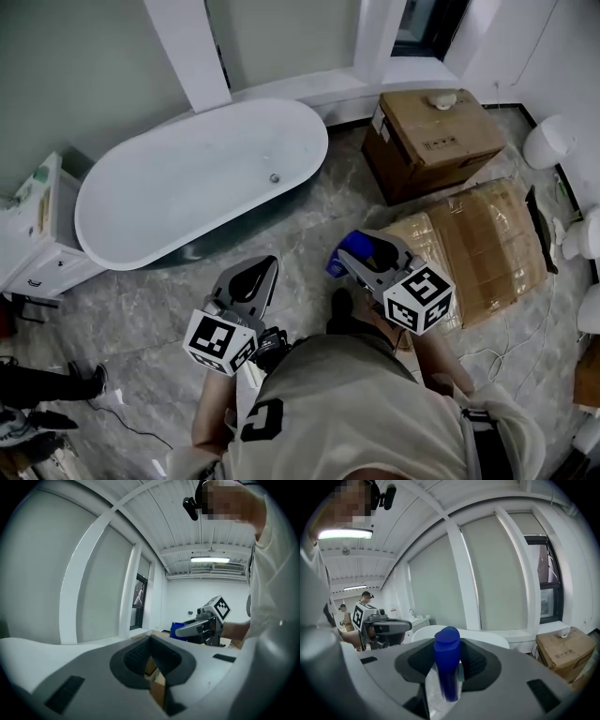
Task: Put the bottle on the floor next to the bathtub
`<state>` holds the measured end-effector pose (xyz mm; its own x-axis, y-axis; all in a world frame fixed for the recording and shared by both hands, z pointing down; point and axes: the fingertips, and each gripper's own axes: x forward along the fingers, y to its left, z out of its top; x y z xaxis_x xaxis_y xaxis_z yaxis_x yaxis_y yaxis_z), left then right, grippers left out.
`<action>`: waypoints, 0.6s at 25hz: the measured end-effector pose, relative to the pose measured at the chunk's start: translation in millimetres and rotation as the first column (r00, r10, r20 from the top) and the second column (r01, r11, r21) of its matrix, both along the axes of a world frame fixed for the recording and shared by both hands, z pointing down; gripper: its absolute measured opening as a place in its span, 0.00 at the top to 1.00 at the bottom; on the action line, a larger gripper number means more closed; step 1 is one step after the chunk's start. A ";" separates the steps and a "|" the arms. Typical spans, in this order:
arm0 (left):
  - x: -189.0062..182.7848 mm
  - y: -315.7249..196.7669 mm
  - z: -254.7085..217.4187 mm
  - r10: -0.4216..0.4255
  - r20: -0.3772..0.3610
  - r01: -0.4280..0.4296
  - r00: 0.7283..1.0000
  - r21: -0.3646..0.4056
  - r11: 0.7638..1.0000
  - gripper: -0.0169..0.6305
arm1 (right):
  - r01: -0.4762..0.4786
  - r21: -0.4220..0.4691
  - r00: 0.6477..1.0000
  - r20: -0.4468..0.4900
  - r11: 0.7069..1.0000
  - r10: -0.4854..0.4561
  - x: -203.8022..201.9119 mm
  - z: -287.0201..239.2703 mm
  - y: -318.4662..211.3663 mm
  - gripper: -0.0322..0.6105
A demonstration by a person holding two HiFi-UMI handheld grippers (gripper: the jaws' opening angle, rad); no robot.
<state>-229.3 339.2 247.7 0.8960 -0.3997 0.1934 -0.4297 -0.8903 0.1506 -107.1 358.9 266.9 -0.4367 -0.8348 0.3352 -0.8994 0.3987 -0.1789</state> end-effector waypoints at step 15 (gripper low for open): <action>155.4 -78.3 0.2 0.156 0.050 -0.156 0.986 -0.013 0.988 0.88 | 0.054 -0.052 0.999 0.005 0.997 -0.054 176.1 27.7 -85.7 0.70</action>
